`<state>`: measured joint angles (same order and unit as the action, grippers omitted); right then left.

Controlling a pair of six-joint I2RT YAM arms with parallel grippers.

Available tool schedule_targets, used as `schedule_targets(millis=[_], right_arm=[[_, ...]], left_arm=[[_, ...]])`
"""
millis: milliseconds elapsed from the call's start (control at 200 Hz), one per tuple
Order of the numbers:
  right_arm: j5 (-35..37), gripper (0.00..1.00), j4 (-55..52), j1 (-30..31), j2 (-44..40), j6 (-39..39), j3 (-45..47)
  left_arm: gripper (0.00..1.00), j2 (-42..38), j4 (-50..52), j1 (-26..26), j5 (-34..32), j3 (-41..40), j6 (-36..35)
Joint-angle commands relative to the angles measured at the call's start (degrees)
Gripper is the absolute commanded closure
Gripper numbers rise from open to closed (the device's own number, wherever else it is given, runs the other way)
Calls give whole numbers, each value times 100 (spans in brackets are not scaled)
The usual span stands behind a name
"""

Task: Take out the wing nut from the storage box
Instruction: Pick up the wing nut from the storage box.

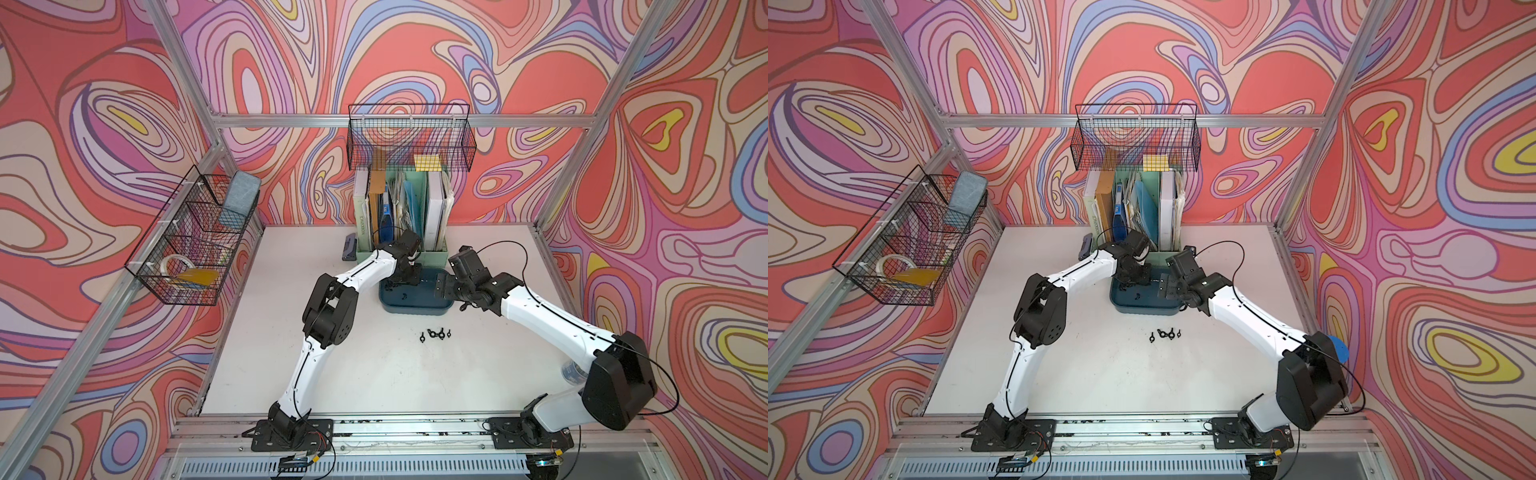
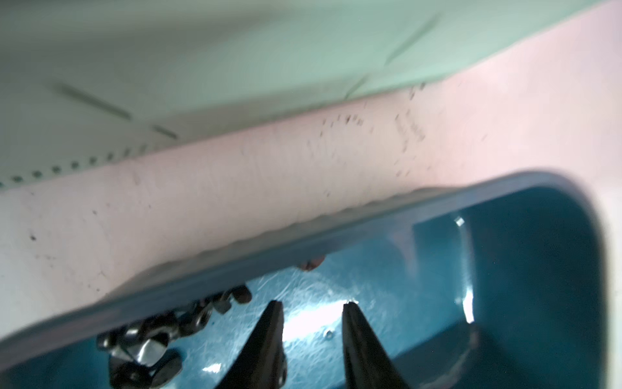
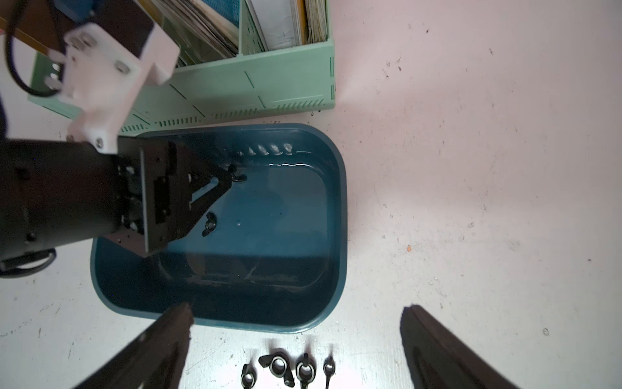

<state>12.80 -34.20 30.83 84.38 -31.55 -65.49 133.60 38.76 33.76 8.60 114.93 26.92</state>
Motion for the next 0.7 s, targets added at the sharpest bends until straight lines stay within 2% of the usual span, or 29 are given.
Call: schedule_targets(millis=[0, 295, 696], right_arm=[[68, 2, 10, -14, -210, -77, 80], [165, 2, -96, -17, -261, -6, 63], [236, 2, -184, -15, -274, 9, 39]], left_arm=[[48, 317, 334, -24, -177, 275, 542], [59, 607, 197, -22, -112, 461, 1074], [67, 791, 374, -19, -326, 600, 1100]])
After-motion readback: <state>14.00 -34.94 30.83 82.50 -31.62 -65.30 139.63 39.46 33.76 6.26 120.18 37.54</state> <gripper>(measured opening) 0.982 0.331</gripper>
